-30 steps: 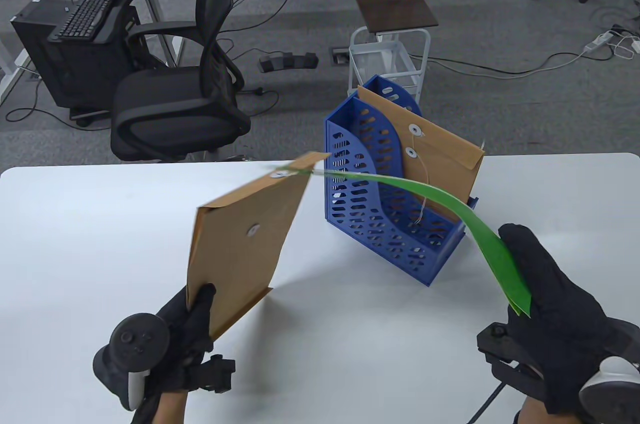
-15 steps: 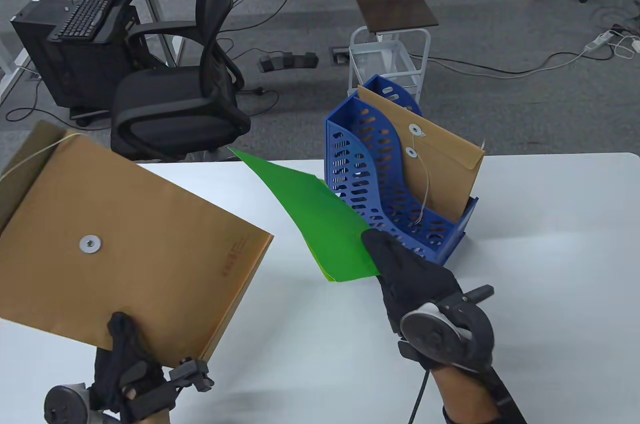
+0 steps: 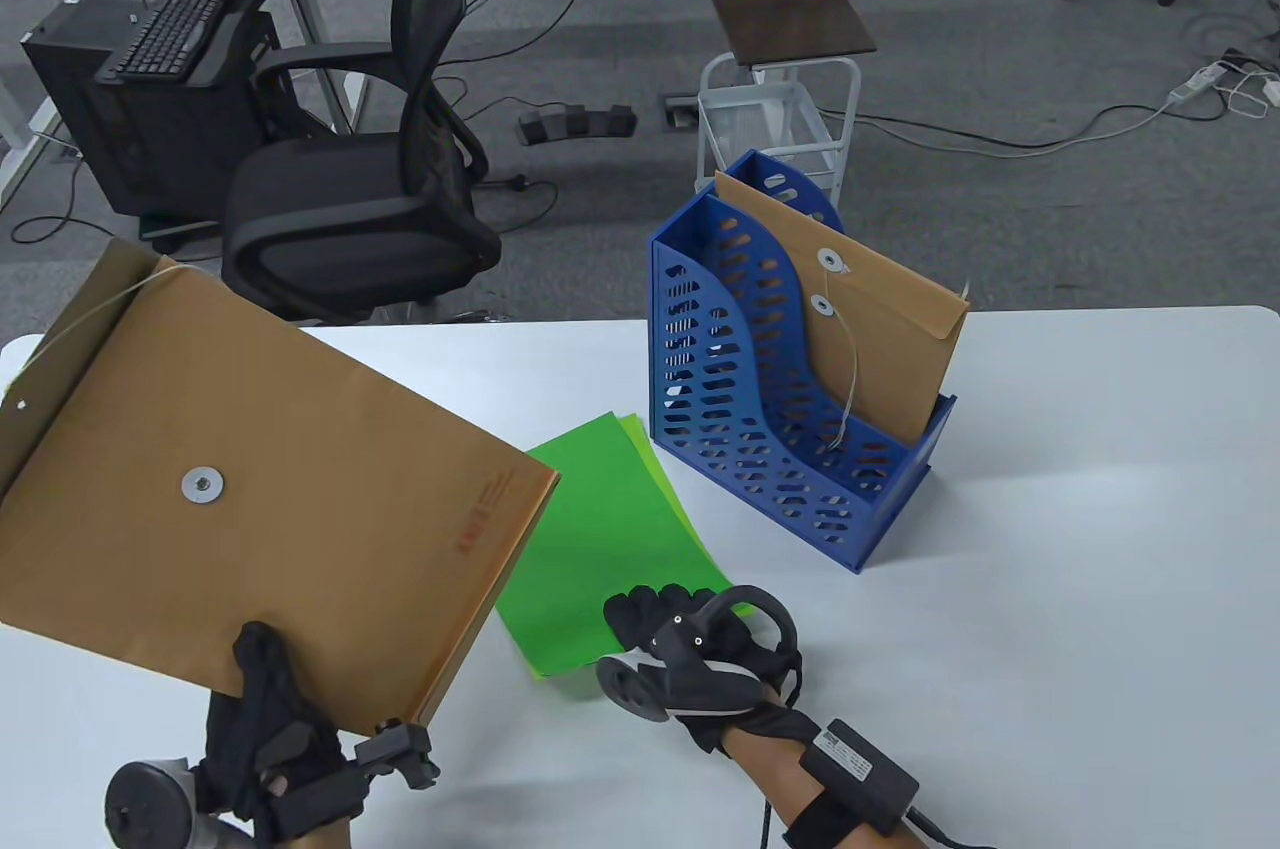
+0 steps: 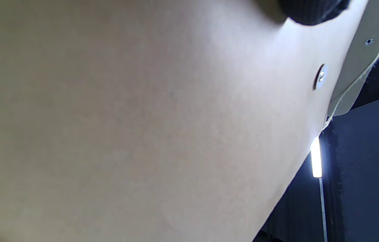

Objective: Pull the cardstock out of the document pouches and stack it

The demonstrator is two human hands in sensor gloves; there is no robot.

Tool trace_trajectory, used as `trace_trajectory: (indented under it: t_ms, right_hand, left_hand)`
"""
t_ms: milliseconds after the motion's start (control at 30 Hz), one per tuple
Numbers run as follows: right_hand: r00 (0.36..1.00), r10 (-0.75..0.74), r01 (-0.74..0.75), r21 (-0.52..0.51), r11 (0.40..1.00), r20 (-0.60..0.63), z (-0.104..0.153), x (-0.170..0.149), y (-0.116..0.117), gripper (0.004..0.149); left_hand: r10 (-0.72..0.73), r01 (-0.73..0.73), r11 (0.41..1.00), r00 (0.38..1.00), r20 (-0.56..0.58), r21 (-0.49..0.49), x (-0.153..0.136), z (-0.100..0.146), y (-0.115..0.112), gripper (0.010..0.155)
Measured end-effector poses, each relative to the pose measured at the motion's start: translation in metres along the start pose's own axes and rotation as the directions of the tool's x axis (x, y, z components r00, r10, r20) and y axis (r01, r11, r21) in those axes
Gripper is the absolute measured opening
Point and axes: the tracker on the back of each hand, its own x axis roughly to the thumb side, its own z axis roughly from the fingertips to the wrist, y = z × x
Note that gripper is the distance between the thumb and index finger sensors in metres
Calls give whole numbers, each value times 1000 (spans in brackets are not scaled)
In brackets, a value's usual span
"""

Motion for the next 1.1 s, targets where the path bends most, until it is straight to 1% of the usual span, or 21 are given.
trace_trajectory:
  t_ms: [67,100,200,233,267,333,367,400,433,467,533,600,633,667,733,767,867,933,967,1067,1100]
  right_hand:
    - [999,-50,51,62,997,-17,-2,-2,11,43]
    - [999,-38,39,40,998,-27,-1,-3,11,44]
    - [998,-63,65,89,994,-26,0,-7,13,49]
    - [997,-78,81,111,991,-29,0,-8,13,56]
    - [993,-113,116,144,983,-31,0,-10,13,67]
    - [984,-169,176,254,951,-49,2,-13,10,88]
    - [976,-208,216,303,928,-61,6,-17,5,92]
    - [967,-244,255,243,936,-75,14,-22,-6,91]
    - [962,-259,269,151,951,-83,20,-27,-16,86]
    - [956,-281,283,13,959,-85,31,-34,-31,83]
    - [938,-332,323,-92,942,-104,57,-44,-54,80]
    - [918,-376,347,-206,915,-124,83,-47,-69,79]
    - [921,-367,330,-239,913,-130,92,-47,-73,78]
    - [928,-344,301,-257,918,-142,103,-48,-76,77]
    - [922,-342,288,-271,919,-180,119,-48,-75,77]
    - [909,-370,309,-285,907,-191,124,-49,-70,76]
    - [877,-443,394,-249,885,-186,129,-53,-57,74]
    - [885,-439,389,-271,880,-155,131,-56,-55,72]
    - [885,-438,387,-275,880,-156,133,-57,-55,72]
    - [879,-449,385,-316,867,-160,139,-61,-56,71]
    - [874,-460,394,-324,860,-157,141,-62,-57,71]
  left_hand:
    - [-5,5,1000,1000,-3,-3,-1,0,-1,48]
    - [-12,12,1000,1000,2,-6,0,0,-1,48]
    - [-19,19,1000,1000,12,-15,2,0,-3,48]
    - [-21,22,1000,1000,14,-19,2,0,-4,48]
    - [-27,27,999,1000,13,-21,1,0,-4,48]
    - [-37,37,999,999,6,-29,0,0,-5,48]
    - [-43,43,998,999,0,-36,-1,-1,-6,48]
    - [-48,48,998,999,-7,-41,-3,-1,-6,48]
    - [-51,51,998,999,-13,-43,-4,-1,-7,48]
    - [-57,56,997,998,-24,-55,-6,-1,-8,48]
    - [-77,73,992,996,-39,-99,-9,-2,-12,48]
    - [-95,84,985,993,-70,-149,-14,-3,-18,48]
    - [-90,73,981,992,-91,-179,-17,-3,-21,48]
    - [-86,53,969,988,-128,-242,-21,-3,-26,48]
    - [-102,50,949,983,-153,-313,-26,-2,-33,47]
    - [-128,65,936,978,-164,-345,-30,-1,-37,47]
    - [-159,67,912,967,-198,-405,-34,0,-45,46]
    - [-149,43,918,959,-241,-393,-25,-4,-49,46]
    - [-163,67,923,960,-226,-379,-15,-9,-48,46]
    - [-272,171,893,942,-197,-415,11,-28,-38,46]
    - [-332,224,878,922,-201,-423,22,-39,-30,46]
